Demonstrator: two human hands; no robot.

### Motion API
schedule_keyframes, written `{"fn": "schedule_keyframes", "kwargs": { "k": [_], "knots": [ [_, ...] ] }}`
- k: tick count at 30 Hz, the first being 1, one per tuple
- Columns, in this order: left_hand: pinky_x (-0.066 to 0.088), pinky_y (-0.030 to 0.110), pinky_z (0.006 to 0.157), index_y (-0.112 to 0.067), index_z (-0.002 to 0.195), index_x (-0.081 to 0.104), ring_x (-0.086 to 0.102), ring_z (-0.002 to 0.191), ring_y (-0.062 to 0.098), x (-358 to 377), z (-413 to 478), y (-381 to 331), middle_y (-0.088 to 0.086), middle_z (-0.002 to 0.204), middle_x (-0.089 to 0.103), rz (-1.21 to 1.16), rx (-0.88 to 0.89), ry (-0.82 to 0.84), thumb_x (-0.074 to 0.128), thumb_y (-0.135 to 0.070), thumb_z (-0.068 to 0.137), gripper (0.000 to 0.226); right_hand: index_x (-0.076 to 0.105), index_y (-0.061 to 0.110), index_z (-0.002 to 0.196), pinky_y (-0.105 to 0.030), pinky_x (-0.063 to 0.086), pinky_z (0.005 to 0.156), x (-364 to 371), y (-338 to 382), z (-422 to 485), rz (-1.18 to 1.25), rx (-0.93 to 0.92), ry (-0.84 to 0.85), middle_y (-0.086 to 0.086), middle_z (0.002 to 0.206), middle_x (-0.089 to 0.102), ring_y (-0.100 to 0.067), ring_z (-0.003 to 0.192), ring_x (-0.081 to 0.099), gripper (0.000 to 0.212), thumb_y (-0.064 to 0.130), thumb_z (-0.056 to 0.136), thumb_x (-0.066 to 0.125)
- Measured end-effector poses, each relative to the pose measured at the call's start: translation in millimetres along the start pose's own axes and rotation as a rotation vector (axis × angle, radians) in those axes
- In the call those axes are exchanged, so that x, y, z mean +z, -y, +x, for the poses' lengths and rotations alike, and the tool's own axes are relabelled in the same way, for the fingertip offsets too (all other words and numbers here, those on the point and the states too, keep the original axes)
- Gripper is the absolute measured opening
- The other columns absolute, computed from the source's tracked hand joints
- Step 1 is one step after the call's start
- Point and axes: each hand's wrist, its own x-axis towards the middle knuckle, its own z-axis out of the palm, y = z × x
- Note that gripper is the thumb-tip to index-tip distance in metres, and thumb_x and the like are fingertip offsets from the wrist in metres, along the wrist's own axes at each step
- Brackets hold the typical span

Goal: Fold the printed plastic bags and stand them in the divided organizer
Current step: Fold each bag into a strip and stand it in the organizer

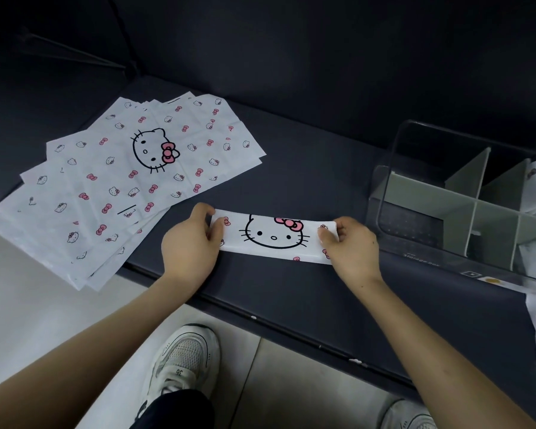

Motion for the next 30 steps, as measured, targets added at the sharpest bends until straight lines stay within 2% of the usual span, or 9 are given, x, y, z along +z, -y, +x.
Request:
{"fn": "schedule_keyframes", "kwargs": {
  "k": [3, 5, 9, 12, 16, 19, 22, 26, 30],
  "knots": [
    [0.039, 0.036, 0.058, -0.005, 0.099, 0.062, 0.055, 0.064, 0.035, 4.5, 1.0, 3.3, 0.013, 0.074, 0.059, 0.196, 0.168, -0.089, 0.049, -0.025, 0.094, 0.024, 0.061, 0.003, 0.085, -0.038, 0.052, 0.071, 0.3, 1.3, 0.7, -0.012, -0.016, 0.004, -0.009, 0.075, 0.069, -0.028, 0.073, 0.065, 0.019, 0.02, 0.091, 0.058],
    [0.041, 0.043, 0.071, -0.006, 0.101, 0.065, 0.057, 0.078, 0.037, 8.3, 2.0, 2.7, 0.017, 0.091, 0.061, 0.313, 0.321, -0.157, 0.043, -0.027, 0.09, 0.033, 0.061, 0.002, 0.085, -0.038, 0.051, 0.071, -0.3, 2.6, 0.9, -0.017, -0.024, 0.008, -0.007, 0.073, 0.069, -0.027, 0.072, 0.065, 0.019, 0.02, 0.091, 0.058],
    [0.025, 0.048, 0.111, -0.012, 0.129, 0.059, 0.047, 0.127, 0.04, 23.3, -7.7, -9.1, 0.017, 0.135, 0.054, 0.25, 0.585, 0.096, 0.03, -0.032, 0.099, 0.047, 0.06, 0.001, 0.082, -0.032, 0.045, 0.064, -2.5, 5.2, -0.3, -0.048, -0.039, 0.016, 0.001, 0.063, 0.062, -0.023, 0.068, 0.061, 0.021, 0.02, 0.092, 0.058],
    [0.006, 0.046, 0.116, -0.017, 0.142, 0.045, 0.032, 0.139, 0.036, 30.3, -14.5, -16.3, 0.013, 0.147, 0.042, 0.267, 0.54, 0.255, 0.01, -0.045, 0.103, 0.06, 0.056, 0.004, 0.076, -0.028, 0.035, 0.059, -2.1, 4.9, -0.4, -0.062, -0.043, 0.013, 0.01, 0.054, 0.052, -0.019, 0.063, 0.056, 0.022, 0.019, 0.092, 0.057],
    [-0.001, 0.049, 0.117, -0.023, 0.149, 0.03, 0.019, 0.146, 0.026, 32.5, -15.1, -17.1, 0.008, 0.155, 0.029, 0.336, 0.47, 0.263, 0.001, -0.053, 0.098, 0.066, 0.051, 0.007, 0.071, -0.028, 0.038, 0.059, -0.3, 3.2, 1.5, -0.073, -0.043, 0.016, 0.004, 0.057, 0.056, -0.023, 0.067, 0.061, 0.026, 0.02, 0.092, 0.056],
    [-0.005, 0.051, 0.118, -0.027, 0.151, 0.017, 0.007, 0.148, 0.022, 33.8, -15.3, -19.5, 0.005, 0.159, 0.018, 0.372, 0.428, 0.28, 0.002, -0.057, 0.093, 0.067, 0.048, 0.007, 0.069, -0.032, 0.043, 0.063, 0.9, 1.4, 5.5, -0.093, -0.026, 0.012, -0.009, 0.066, 0.063, -0.028, 0.072, 0.064, 0.029, 0.022, 0.092, 0.056],
    [-0.009, 0.051, 0.117, -0.032, 0.152, 0.01, 0.0, 0.149, 0.02, 34.3, -15.2, -19.7, 0.003, 0.161, 0.01, 0.41, 0.418, 0.289, -0.002, -0.062, 0.088, 0.071, 0.057, 0.005, 0.088, -0.033, 0.044, 0.066, 1.2, 5.3, 3.5, -0.154, -0.035, 0.029, -0.01, 0.079, 0.065, -0.03, 0.081, 0.064, 0.014, 0.018, 0.091, 0.056],
    [-0.007, 0.051, 0.117, -0.032, 0.151, 0.018, 0.005, 0.148, 0.021, 35.3, -16.1, -20.5, 0.004, 0.16, 0.014, 0.4, 0.425, 0.261, 0.004, -0.065, 0.088, 0.073, 0.06, 0.009, 0.121, -0.04, 0.052, 0.074, 6.3, 8.2, -9.5, -0.544, -0.465, -0.228, -0.013, 0.113, 0.064, -0.034, 0.095, 0.062, 0.043, 0.014, 0.079, 0.068],
    [-0.007, 0.05, 0.115, -0.03, 0.15, 0.026, 0.011, 0.148, 0.023, 36.1, -16.6, -20.2, 0.005, 0.159, 0.02, 0.397, 0.435, 0.24, 0.012, -0.068, 0.089, 0.073, 0.05, 0.015, 0.138, -0.053, 0.022, 0.112, 26.3, -1.8, -22.0, -0.666, -0.598, 0.135, -0.009, 0.143, 0.049, -0.03, 0.135, 0.042, 0.05, 0.035, 0.098, 0.028]
  ]
}}
